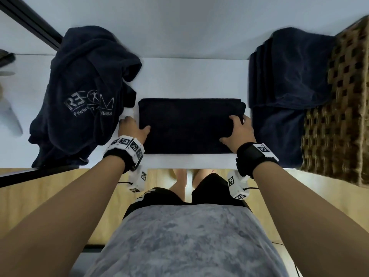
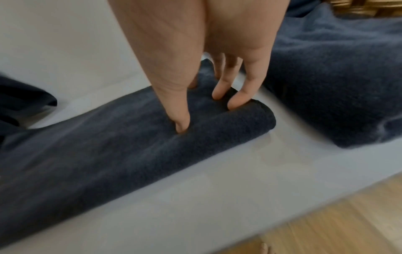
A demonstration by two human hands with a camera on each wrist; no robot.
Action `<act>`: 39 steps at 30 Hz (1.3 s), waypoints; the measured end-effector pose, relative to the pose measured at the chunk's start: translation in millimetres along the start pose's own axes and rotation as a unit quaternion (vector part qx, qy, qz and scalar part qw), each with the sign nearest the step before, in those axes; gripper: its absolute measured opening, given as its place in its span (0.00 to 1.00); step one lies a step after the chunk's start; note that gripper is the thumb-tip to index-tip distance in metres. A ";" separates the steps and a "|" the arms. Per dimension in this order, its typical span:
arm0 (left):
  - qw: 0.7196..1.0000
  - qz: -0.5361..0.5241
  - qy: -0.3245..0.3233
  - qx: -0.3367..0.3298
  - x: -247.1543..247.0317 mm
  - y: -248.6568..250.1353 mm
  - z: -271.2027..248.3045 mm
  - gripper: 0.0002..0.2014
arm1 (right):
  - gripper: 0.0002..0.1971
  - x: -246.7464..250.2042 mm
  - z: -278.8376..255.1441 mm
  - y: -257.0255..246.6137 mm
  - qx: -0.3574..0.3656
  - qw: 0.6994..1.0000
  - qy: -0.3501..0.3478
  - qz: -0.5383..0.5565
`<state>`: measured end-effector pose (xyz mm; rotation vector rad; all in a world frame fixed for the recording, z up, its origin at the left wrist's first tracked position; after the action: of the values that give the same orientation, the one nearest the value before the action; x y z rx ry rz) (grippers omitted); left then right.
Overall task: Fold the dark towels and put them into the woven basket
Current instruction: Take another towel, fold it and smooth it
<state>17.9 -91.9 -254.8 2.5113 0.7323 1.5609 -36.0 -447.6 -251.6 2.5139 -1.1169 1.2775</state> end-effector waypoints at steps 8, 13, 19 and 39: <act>0.975 -0.138 -0.152 0.087 -17.3 -3.2 -1.2 0.17 | 0.40 -10.9 -9.5 -7.2 0.009 1.000 0.005 -0.027; 0.981 -0.147 -0.124 0.010 2.8 30.3 -13.4 0.17 | 0.41 -30.5 -21.5 -28.4 0.042 0.999 -0.027 0.003; 0.982 -0.078 -0.099 -0.140 4.4 103.2 -43.6 0.36 | 0.26 -41.0 -44.3 -73.6 0.135 0.986 -0.039 0.085; 0.977 -0.190 -0.093 -0.015 -10.6 40.9 -23.6 0.09 | 0.12 -19.8 -30.2 -65.3 -0.047 0.966 -0.051 0.247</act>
<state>7.8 -136.5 -239.1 2.2804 1.0722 1.1829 -20.6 -377.2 -232.5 2.3334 -1.8679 1.1554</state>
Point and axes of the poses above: each hand's wrist, its own z-axis towards the middle knuckle, its own x-axis out of the back of the hand, y = z × x, the point moved 8 cm from there along z, towards the middle knuckle, and after that the axes turned 9 degrees about -x, right-handed, at the moved point
